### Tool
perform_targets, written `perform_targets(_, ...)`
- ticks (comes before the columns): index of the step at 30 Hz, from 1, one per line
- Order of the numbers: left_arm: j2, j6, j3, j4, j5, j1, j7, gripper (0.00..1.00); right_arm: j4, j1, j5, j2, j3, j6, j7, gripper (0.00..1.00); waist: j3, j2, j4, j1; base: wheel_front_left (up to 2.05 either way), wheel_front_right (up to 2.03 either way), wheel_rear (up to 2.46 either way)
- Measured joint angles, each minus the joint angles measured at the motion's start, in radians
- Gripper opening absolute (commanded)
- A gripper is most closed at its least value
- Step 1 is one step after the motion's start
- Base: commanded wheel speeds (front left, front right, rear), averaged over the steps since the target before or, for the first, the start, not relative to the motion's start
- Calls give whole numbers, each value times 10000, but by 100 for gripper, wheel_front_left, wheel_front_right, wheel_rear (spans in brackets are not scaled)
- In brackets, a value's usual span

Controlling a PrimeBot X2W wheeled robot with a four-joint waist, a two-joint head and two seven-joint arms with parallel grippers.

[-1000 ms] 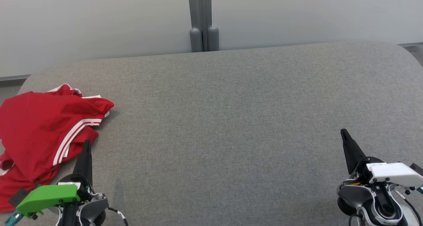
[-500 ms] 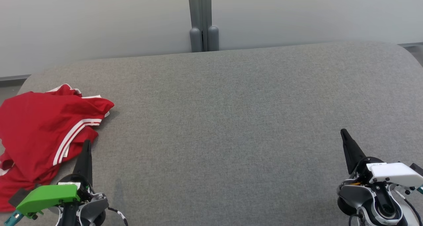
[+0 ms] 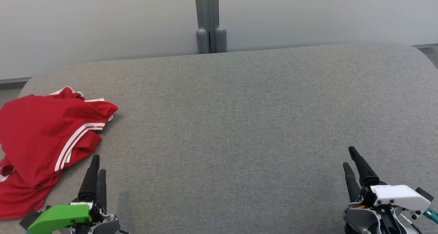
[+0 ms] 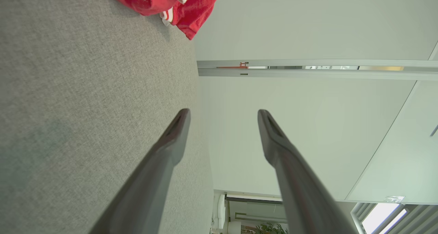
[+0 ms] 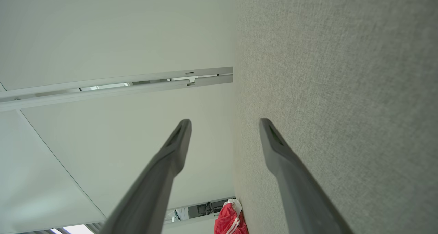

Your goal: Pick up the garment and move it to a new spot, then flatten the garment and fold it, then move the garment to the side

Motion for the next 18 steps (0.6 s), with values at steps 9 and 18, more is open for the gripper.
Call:
perform_targets(9,33,0,-307,-397,686,33,-454,100,-90,-24,-732,-2,222,0,-447,100,20,0,-3,0,0,0,0)
perform_targets(18,33,0,-286,-757,2871,35,-851,100,-389,-128,-2525,-13,418,0,-825,100,38,0,-6,0,0,0,0)
